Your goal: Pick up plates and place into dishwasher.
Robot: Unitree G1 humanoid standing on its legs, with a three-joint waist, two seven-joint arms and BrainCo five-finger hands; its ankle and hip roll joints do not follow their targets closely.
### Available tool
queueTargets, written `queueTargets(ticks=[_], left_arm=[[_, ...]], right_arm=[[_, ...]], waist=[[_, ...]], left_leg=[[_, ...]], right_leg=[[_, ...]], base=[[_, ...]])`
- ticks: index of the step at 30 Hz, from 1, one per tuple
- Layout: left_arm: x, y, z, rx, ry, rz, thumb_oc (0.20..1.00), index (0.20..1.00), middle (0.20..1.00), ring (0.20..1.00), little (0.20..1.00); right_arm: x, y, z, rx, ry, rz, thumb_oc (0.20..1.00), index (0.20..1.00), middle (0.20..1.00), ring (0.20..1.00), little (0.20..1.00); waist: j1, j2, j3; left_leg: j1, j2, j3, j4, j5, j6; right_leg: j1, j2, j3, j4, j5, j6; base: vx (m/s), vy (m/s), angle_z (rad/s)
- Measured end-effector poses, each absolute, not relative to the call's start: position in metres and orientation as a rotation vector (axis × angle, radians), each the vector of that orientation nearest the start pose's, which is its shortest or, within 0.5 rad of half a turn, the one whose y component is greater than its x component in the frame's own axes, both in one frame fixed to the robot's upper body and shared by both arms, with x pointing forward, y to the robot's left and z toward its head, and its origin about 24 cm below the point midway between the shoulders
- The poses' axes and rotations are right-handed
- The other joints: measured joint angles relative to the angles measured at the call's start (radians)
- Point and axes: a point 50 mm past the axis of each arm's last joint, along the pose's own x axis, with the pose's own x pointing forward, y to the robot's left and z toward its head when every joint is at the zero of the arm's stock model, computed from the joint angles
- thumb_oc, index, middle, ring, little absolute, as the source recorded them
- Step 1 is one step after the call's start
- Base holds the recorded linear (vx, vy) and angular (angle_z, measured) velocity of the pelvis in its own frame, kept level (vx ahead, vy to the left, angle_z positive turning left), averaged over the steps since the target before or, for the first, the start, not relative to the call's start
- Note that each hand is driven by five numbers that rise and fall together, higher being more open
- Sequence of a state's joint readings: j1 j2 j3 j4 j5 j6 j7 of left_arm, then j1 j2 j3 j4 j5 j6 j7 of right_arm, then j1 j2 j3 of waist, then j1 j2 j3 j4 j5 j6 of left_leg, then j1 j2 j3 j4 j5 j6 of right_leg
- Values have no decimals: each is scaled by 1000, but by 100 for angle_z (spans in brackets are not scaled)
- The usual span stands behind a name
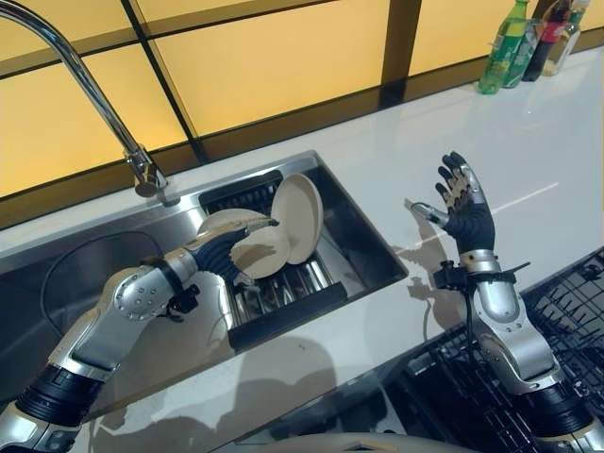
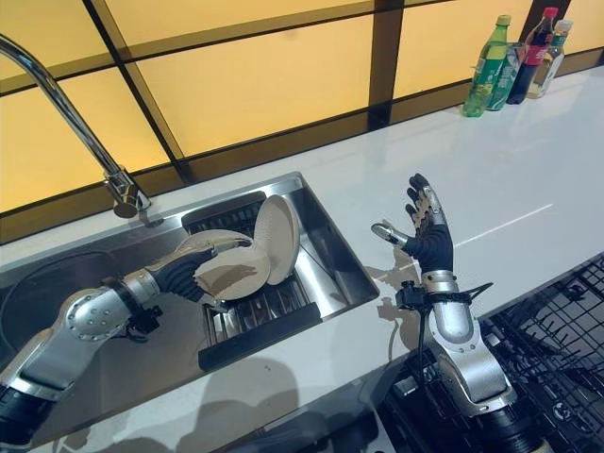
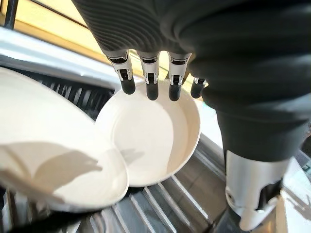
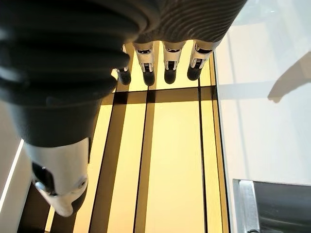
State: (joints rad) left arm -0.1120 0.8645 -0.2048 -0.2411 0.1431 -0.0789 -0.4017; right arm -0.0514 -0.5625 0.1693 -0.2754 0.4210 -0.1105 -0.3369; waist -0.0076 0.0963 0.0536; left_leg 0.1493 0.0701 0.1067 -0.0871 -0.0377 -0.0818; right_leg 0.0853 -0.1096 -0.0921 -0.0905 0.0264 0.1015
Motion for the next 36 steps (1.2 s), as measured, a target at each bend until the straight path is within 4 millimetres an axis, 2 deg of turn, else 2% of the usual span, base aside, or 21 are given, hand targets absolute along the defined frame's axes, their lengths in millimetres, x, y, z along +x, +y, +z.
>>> queueTargets(ticks=[8,13,18,21,26,32,36], left_arm=[[245,201,114,1192,-102,-646,1000,1000,1000,1000,1000],[245,205,111,1339,-163,-560,1000,1000,1000,1000,1000],[248,215,92,1430,-169,-453,1000,1000,1000,1000,1000],[249,219,81,1442,-190,-378,1000,1000,1000,1000,1000],[250,223,74,1436,-246,-261,1000,1000,1000,1000,1000],[257,206,67,1421,-310,-276,1000,1000,1000,1000,1000],[258,206,65,1416,-321,-232,1000,1000,1000,1000,1000]], right_arm=[[249,-196,128,-59,-318,-40,1000,1000,1000,1000,1000],[249,-196,128,-60,-318,-39,1000,1000,1000,1000,1000],[249,-196,128,-59,-317,-37,1000,1000,1000,1000,1000],[249,-196,127,-59,-316,-36,1000,1000,1000,1000,1000],[248,-195,128,-56,-331,-34,1000,1000,1000,1000,1000],[251,-186,131,-63,-355,2,1000,1000,1000,1000,1000],[254,-184,137,-71,-388,8,1000,1000,1000,1000,1000]], waist=[[0,1,3],[0,0,16],[-2,0,46],[-3,-2,59],[-4,-12,82],[-8,-21,127],[-29,-25,148]], left_leg=[[-2,0,0,0,0,0],[-2,0,0,0,0,0],[-5,0,1,0,0,0],[-13,-1,2,0,0,0],[-26,-2,12,0,0,0],[-40,-2,32,0,0,0],[-42,-2,39,0,0,1]], right_leg=[[-3,0,0,0,0,0],[-3,0,0,0,0,0],[-8,0,2,0,0,0],[-19,0,7,0,0,0],[-39,1,21,0,2,0],[-64,2,43,0,13,-1],[-70,3,50,0,14,-1]], base=[[0,0,0],[22,6,0],[0,0,0],[-13,9,-4],[-50,15,-7],[-55,16,-11],[16,20,-6]])
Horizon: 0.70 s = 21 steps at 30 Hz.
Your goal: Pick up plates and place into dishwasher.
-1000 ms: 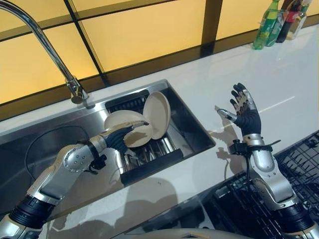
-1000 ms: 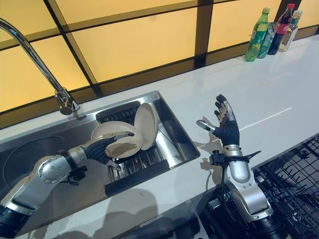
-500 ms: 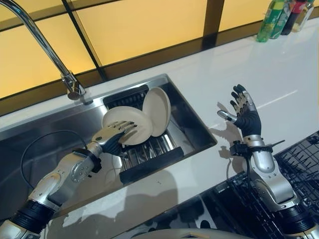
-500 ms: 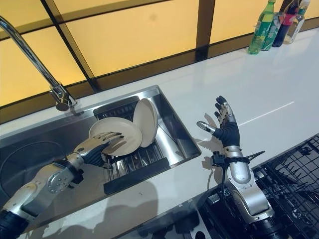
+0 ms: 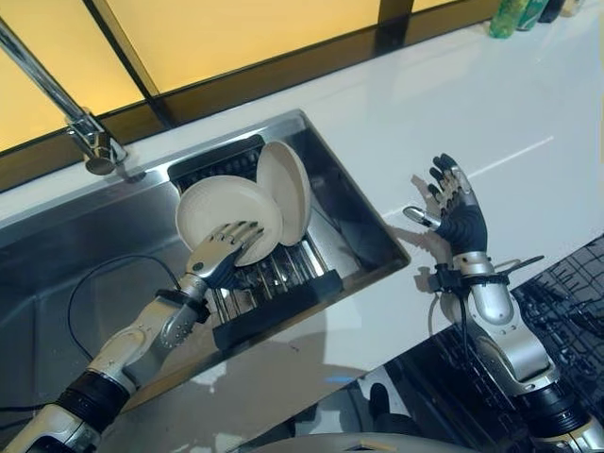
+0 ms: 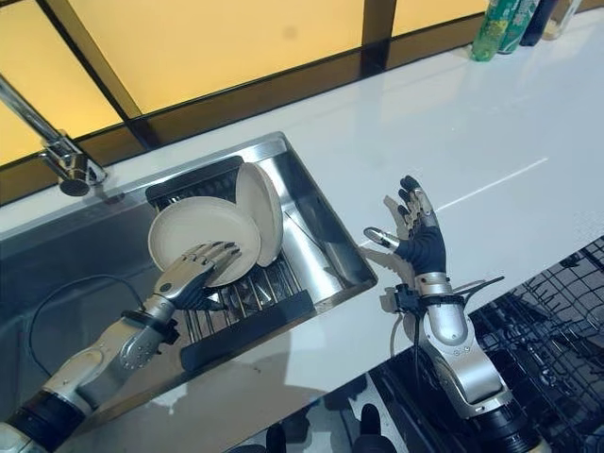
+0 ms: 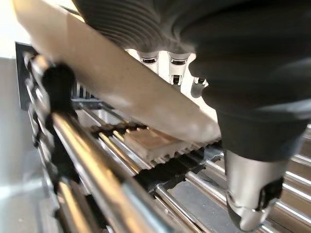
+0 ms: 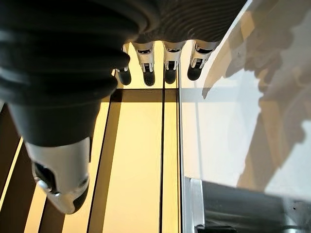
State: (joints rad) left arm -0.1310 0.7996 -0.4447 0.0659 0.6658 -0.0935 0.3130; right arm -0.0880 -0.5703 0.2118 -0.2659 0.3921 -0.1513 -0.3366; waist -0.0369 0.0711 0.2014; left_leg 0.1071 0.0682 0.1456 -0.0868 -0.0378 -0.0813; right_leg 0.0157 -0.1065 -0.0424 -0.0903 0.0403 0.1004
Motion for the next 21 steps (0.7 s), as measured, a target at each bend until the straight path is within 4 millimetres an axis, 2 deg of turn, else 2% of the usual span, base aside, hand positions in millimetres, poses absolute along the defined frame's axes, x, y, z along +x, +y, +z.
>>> queueTargets(ticks=[5,6,7,8,15,21], left_arm=[[259,209,63,1486,-358,-168,1000,1000,1000,1000,1000],[261,210,64,1512,-374,-149,655,655,655,655,655],[262,211,65,1532,-389,-132,247,247,247,247,247],[262,212,65,1559,-403,-122,200,200,200,200,200],[260,214,65,1628,-494,-32,200,200,200,200,200],[256,215,65,1650,-525,16,200,200,200,200,200]], right_arm=[[255,-183,141,-71,-406,14,1000,1000,1000,1000,1000],[255,-183,143,-70,-417,16,1000,1000,1000,1000,1000],[256,-182,145,-68,-427,19,1000,1000,1000,1000,1000],[256,-182,146,-67,-432,21,1000,1000,1000,1000,1000],[255,-182,144,-73,-428,48,1000,1000,1000,1000,1000],[250,-184,135,-79,-388,59,1000,1000,1000,1000,1000]], waist=[[-4,-3,16],[-4,-4,25],[-4,-6,33],[-4,-7,35],[-3,-6,35],[-4,-3,33]], left_leg=[[1,0,5,0,0,0],[1,0,6,0,0,0],[1,0,7,0,0,0],[1,0,7,0,0,0],[7,0,6,0,0,0],[39,1,4,0,0,0]], right_leg=[[-2,0,5,0,2,1],[-3,1,6,0,4,0],[-3,1,7,0,6,0],[-4,1,7,0,6,0],[3,0,6,0,6,0],[36,0,2,0,5,0]], base=[[-2,2,-2],[0,0,0],[0,0,0],[30,7,-2],[85,3,0],[52,5,1]])
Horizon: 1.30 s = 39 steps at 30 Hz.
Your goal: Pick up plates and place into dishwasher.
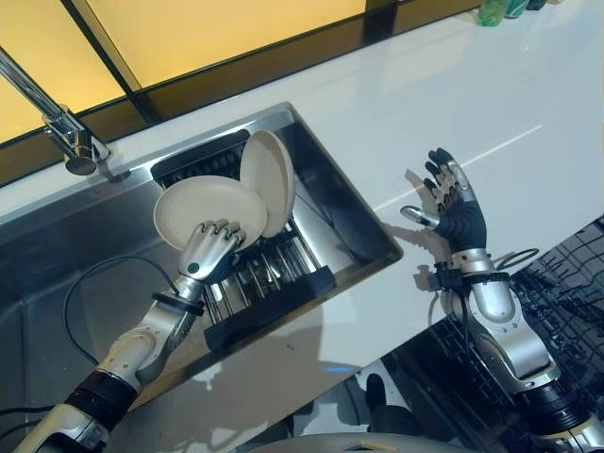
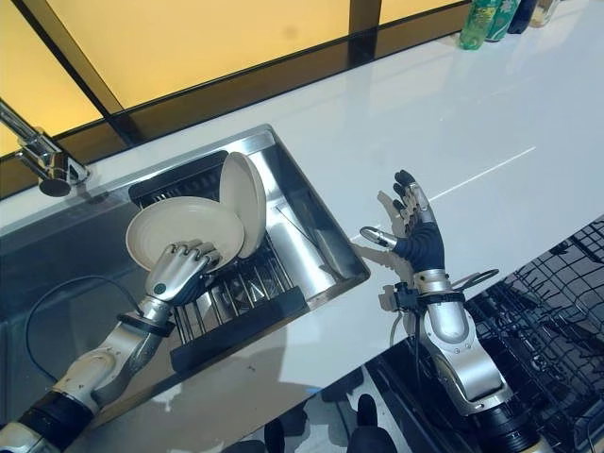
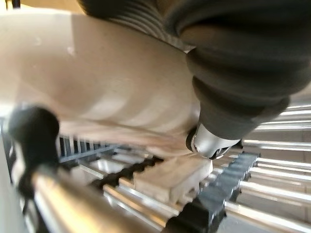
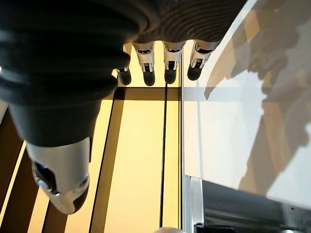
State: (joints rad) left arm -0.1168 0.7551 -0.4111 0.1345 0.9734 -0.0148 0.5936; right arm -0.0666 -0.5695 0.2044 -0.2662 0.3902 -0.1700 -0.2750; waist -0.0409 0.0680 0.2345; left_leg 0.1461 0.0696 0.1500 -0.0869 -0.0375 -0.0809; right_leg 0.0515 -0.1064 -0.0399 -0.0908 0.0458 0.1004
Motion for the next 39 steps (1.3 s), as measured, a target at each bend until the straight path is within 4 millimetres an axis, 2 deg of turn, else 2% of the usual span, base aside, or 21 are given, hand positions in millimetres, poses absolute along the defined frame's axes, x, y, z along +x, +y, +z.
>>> queueTargets(ticks=[6,11,15,19,22,26,31,33,39], left_arm=[[246,235,63,1696,-471,90,200,200,200,200,200],[238,249,60,1713,-407,131,200,200,200,200,200],[232,252,54,1719,-375,124,200,200,200,200,200],[227,258,52,1725,-346,131,200,200,200,200,200],[226,265,56,1718,-345,167,200,200,200,200,200],[224,271,72,1677,-399,228,200,200,200,200,200],[223,254,95,1470,-532,238,200,200,200,200,200],[222,243,106,1343,-596,241,200,200,200,200,200],[216,209,136,937,-724,139,200,200,200,200,200]], right_arm=[[247,-189,130,-86,-367,53,1000,1000,1000,1000,1000],[247,-193,129,-93,-351,43,1000,1000,1000,1000,1000],[245,-194,125,-93,-332,38,1000,1000,1000,1000,1000],[243,-195,121,-93,-315,34,1000,1000,1000,1000,1000],[242,-196,120,-94,-309,32,1000,1000,1000,1000,1000],[240,-199,118,-96,-298,17,1000,1000,1000,1000,1000],[237,-203,119,-127,-311,-1,1000,1000,1000,1000,1000],[235,-201,128,-144,-353,4,1000,1000,1000,1000,1000],[235,-189,155,-201,-502,37,1000,1000,1000,1000,1000]], waist=[[3,10,-7],[5,21,-42],[7,21,-78],[7,20,-88],[8,19,-97],[13,15,-109],[36,11,-111],[55,7,-113],[58,-14,-132]], left_leg=[[17,2,-16,0,1,2],[18,2,-23,0,2,2],[19,2,-29,0,4,3],[34,2,-32,0,5,4],[33,2,-34,-1,5,4],[30,1,-42,0,5,4],[26,0,-45,0,6,4],[25,0,-47,0,7,4],[20,-2,-57,0,11,3]], right_leg=[[24,-3,-13,0,-1,1],[31,-4,-22,0,-2,1],[35,-4,-27,0,-2,1],[50,-5,-29,-5,-2,2],[50,-6,-30,-5,-2,2],[50,-7,-35,-5,-2,2],[50,-7,-40,-1,-3,3],[49,-7,-42,-1,-3,3],[49,-8,-52,-2,-3,3]], base=[[43,-1,6],[32,-1,6],[20,3,5],[3,0,1],[0,0,0],[-10,0,3],[-31,-12,3],[-67,-14,4],[-93,-15,5]])
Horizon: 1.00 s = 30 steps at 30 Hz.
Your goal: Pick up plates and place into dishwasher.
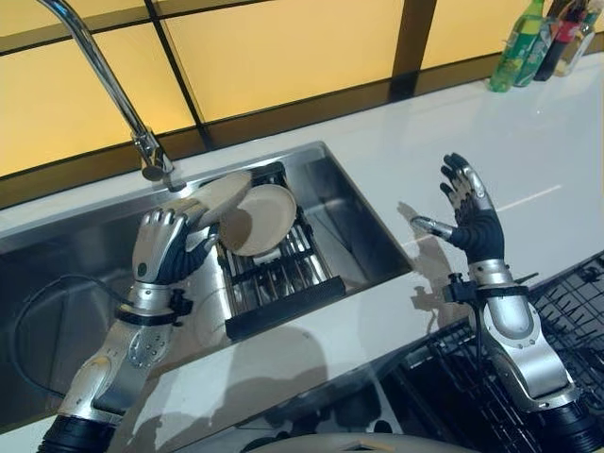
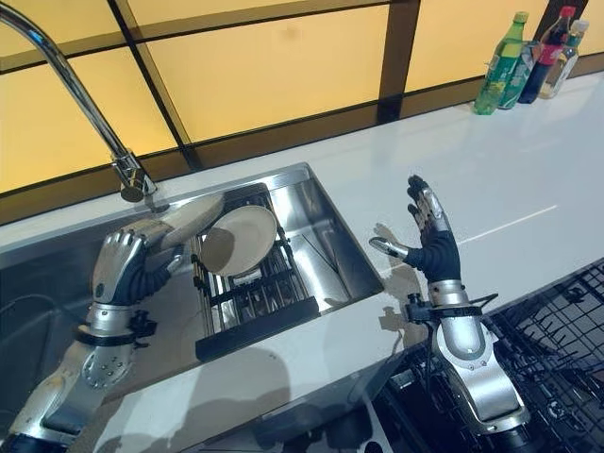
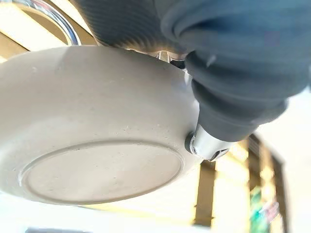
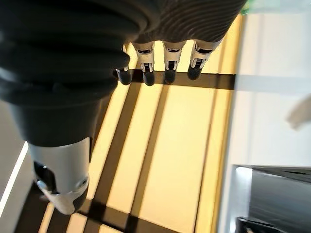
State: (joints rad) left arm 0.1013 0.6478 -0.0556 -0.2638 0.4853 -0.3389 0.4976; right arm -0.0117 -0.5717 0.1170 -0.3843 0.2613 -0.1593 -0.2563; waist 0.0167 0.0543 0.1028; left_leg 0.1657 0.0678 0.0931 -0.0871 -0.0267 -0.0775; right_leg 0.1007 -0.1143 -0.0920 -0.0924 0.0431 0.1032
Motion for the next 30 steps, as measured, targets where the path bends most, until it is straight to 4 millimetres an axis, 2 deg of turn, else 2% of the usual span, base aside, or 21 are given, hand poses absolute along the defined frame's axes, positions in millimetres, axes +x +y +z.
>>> queueTargets(ticks=[6,11,22,26,30], left_arm=[[220,187,169,580,-752,-119,200,200,200,200,200],[229,172,178,387,-711,-347,200,200,200,200,200],[222,144,201,262,-738,-784,200,200,200,200,200],[223,146,205,235,-732,-828,200,200,200,200,200],[223,149,207,231,-729,-836,200,200,200,200,200]], right_arm=[[237,-181,183,-307,-639,141,1000,1000,1000,1000,1000],[240,-172,205,-371,-738,232,1000,1000,1000,1000,1000],[242,-142,215,-503,-758,554,1000,1000,1000,1000,1000],[242,-140,219,-418,-726,665,1000,1000,1000,1000,1000],[243,-137,210,-334,-601,836,1000,1000,1000,1000,1000]], waist=[[2,-4,-9],[0,-3,-10],[-1,-2,-33],[0,-5,-58],[1,-9,-66]], left_leg=[[-2,-3,-2,0,1,0],[-2,-4,-2,0,1,0],[-2,-4,0,0,1,0],[-3,-4,1,0,0,0],[-3,-4,1,0,0,0]], right_leg=[[-1,0,-1,0,0,0],[-2,1,0,1,0,0],[-2,1,1,1,0,-1],[-3,1,1,1,0,0],[-4,2,1,1,0,-1]], base=[[-110,-10,1],[-88,-5,-1],[-40,-1,0],[0,0,0],[0,0,0]])
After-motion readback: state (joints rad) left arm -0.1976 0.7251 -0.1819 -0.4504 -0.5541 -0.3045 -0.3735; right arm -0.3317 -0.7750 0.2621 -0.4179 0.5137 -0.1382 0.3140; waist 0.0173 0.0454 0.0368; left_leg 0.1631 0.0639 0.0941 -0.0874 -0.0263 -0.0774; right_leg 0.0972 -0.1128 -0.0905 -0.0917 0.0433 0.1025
